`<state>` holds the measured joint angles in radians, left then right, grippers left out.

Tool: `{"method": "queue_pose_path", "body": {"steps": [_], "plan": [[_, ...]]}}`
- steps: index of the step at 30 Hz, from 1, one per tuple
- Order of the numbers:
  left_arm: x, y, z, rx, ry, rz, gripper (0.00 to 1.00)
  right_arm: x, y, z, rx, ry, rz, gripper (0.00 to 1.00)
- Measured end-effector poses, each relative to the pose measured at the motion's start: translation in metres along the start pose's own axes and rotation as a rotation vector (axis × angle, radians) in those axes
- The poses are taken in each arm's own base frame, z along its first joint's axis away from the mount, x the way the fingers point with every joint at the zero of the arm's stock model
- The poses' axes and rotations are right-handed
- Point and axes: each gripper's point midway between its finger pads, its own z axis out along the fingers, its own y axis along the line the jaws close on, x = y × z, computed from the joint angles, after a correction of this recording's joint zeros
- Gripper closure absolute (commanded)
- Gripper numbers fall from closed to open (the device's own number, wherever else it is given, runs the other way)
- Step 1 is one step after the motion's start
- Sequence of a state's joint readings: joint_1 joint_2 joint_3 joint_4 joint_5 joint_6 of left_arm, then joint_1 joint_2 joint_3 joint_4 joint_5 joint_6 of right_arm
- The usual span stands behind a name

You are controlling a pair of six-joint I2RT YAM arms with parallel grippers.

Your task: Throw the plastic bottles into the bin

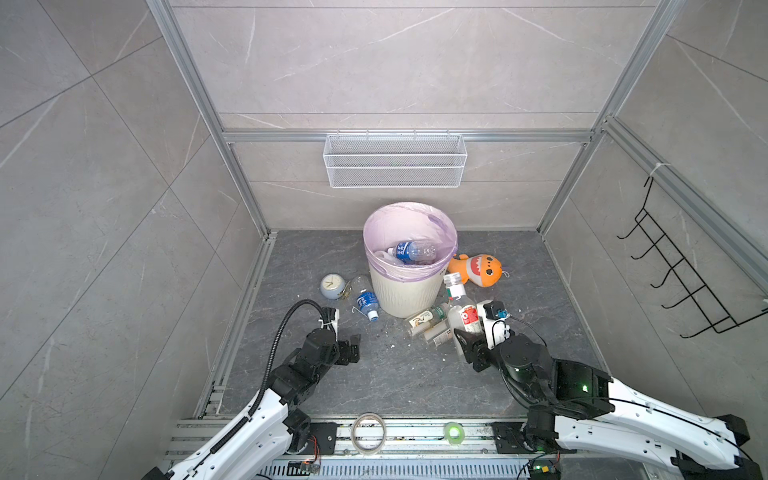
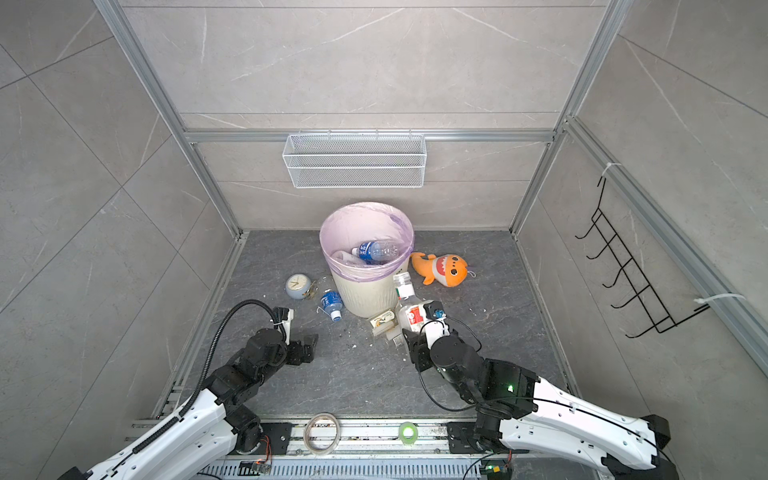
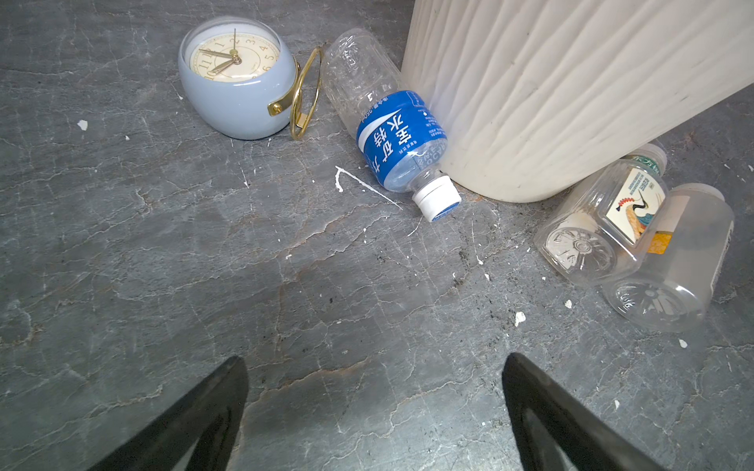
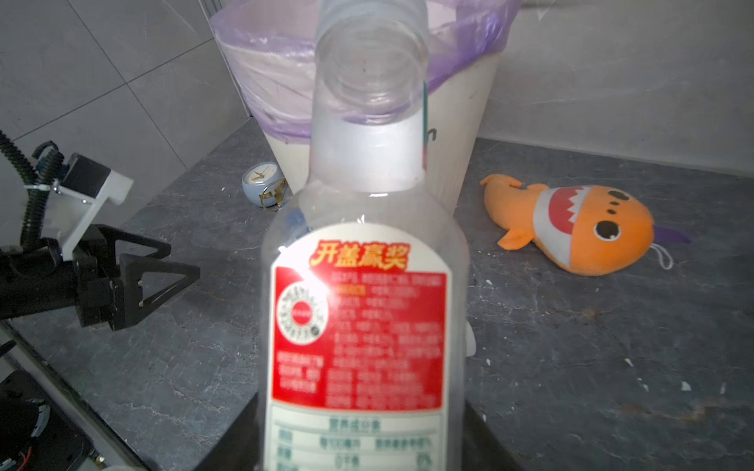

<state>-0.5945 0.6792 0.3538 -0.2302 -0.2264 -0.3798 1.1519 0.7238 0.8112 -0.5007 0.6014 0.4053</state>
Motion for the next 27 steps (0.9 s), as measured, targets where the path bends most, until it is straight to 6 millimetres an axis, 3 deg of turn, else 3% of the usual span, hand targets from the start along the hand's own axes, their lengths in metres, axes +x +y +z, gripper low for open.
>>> {"method": "queue_pose_path", "body": {"steps": [3,6,10,13,14,16,18,21,24,27], "plan": [[0.0,0.0,0.0,0.0,0.0,0.0,0.01,-0.021,0.003,0.0,0.023,-0.025,-0.026,0.44],[0.0,0.0,0.0,0.0,0.0,0.0,0.01,-0.058,0.016,0.002,0.036,-0.061,-0.07,0.44],[0.0,0.0,0.0,0.0,0.001,0.0,0.01,-0.151,0.028,0.019,0.067,-0.15,-0.049,0.4],[0.0,0.0,0.0,0.0,0.0,0.0,0.01,-0.232,0.02,0.049,0.112,-0.23,0.018,0.05],[0.0,0.0,0.0,0.0,0.0,0.0,0.01,-0.256,0.017,0.061,0.129,-0.25,0.035,0.01],[-0.001,0.0,-0.001,0.002,-0.003,-0.001,0.0,-0.282,0.016,0.083,0.15,-0.269,0.052,0.01],[-0.003,-0.001,-0.002,0.005,-0.012,-0.003,0.0,-0.281,0.017,0.105,0.16,-0.242,0.044,0.01],[-0.006,-0.001,-0.005,0.012,-0.029,-0.006,0.0,-0.258,0.016,0.123,0.171,-0.166,0.014,0.01],[-0.007,-0.002,-0.005,0.014,-0.034,-0.007,0.0,-0.243,0.011,0.126,0.183,-0.132,0.001,0.01],[-0.005,-0.001,-0.004,0.011,-0.026,-0.006,0.0,-0.23,0.003,0.116,0.189,-0.111,-0.006,0.01]]}}
